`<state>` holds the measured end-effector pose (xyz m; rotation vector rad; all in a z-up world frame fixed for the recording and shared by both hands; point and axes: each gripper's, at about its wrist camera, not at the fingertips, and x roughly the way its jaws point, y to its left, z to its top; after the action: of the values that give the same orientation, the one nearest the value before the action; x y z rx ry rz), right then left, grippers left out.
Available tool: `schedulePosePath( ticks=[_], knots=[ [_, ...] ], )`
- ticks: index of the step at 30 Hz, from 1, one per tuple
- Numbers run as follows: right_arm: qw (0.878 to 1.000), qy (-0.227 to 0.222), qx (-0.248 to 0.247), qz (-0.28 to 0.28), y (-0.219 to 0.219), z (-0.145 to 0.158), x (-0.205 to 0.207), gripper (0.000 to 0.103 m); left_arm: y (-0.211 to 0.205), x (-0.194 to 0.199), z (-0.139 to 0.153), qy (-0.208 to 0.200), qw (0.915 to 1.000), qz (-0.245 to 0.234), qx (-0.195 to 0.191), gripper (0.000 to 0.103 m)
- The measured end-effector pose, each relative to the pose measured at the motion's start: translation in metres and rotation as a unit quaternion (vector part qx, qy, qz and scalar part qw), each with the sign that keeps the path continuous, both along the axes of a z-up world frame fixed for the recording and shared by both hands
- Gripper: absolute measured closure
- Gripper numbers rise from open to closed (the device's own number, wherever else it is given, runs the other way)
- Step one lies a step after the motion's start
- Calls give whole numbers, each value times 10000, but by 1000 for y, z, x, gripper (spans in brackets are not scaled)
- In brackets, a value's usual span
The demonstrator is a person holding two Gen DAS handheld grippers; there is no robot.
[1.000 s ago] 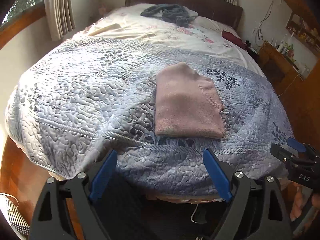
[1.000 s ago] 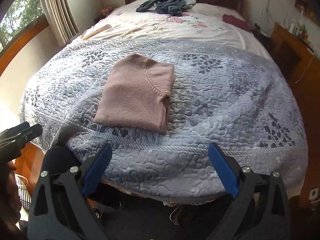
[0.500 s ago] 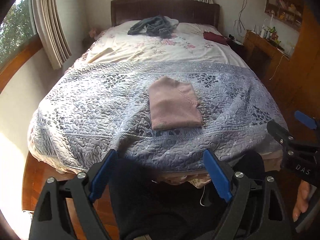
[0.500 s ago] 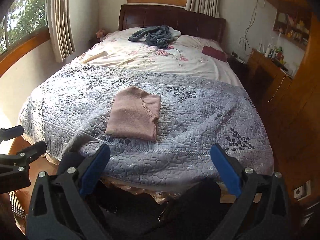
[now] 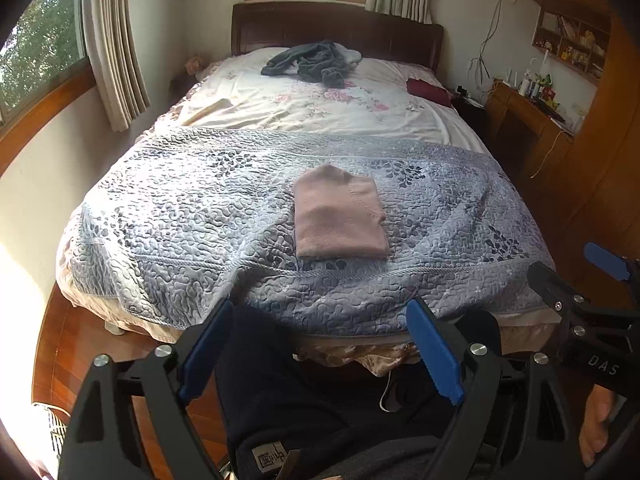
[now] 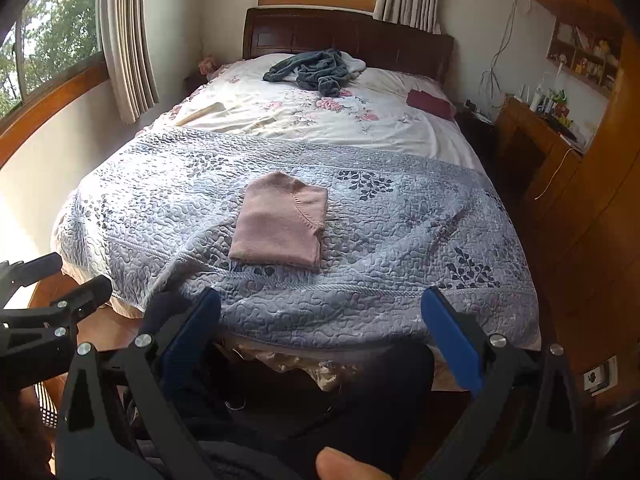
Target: Fold small clothes
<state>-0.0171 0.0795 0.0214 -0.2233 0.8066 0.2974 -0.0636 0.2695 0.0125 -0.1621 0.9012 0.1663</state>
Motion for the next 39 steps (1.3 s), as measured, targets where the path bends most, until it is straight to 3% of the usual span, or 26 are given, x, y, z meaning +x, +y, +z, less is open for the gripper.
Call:
schedulePosePath(
  ticks=[8,16,39],
  knots=[
    [10000,37,41,4,4,-5,-1,3,3,0,-6,31,9999,20,-111,15],
    [9999,71,55,-86,4,-9,3,3,-1,6,-4,51,9999,-78,59,15],
    [9999,73,83,107,15,-17,5,3,9,9,-4,29,9999,128,93,15]
  ],
)
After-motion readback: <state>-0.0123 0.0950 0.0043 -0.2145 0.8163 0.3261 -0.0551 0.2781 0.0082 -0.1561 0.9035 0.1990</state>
